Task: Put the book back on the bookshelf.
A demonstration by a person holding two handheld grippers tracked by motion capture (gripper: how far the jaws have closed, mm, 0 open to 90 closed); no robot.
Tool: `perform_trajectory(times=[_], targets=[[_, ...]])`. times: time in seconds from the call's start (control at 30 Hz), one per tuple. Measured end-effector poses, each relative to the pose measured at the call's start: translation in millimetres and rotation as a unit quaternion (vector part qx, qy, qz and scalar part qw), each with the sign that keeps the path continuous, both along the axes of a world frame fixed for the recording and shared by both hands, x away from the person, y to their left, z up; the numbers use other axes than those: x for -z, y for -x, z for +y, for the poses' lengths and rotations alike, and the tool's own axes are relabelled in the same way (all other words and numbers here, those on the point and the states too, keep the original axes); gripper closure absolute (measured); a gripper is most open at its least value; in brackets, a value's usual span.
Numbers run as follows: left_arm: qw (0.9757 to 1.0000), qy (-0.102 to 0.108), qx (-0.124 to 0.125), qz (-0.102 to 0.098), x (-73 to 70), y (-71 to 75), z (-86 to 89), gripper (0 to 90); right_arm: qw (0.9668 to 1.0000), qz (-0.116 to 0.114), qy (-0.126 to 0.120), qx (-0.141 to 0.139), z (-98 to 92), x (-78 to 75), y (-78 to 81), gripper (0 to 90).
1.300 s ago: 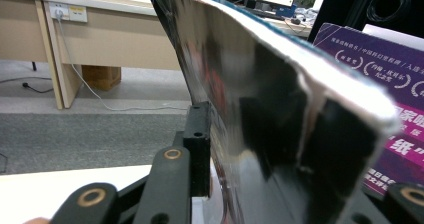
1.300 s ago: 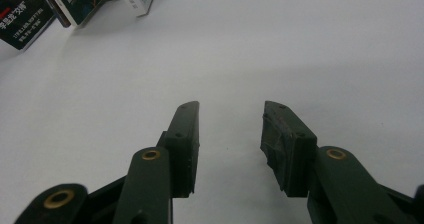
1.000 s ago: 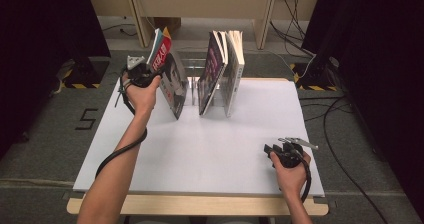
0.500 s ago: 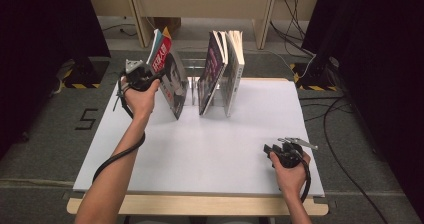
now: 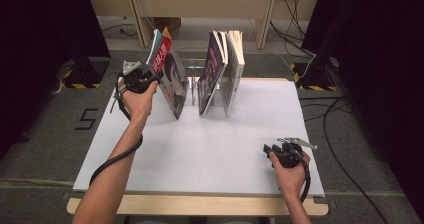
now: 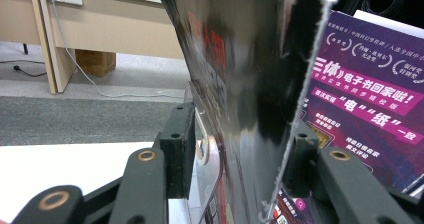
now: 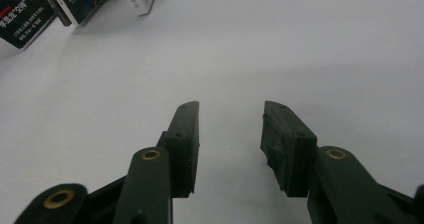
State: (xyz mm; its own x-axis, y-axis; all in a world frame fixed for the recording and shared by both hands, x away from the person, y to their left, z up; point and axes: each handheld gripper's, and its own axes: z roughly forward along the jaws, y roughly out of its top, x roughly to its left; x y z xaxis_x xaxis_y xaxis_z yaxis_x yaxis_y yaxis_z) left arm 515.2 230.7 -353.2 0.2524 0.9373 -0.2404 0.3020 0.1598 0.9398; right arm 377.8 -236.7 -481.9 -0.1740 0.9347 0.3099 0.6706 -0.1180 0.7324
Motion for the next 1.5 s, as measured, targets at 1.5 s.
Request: perform_trajectory(times=[1.5], targets=[[0.9994, 0.006, 0.02, 0.028, 10.6, 31.5, 13.8, 49.8, 1.0, -0.004, 0.001, 0.002, 0.2, -2.0, 0.8, 59.2]])
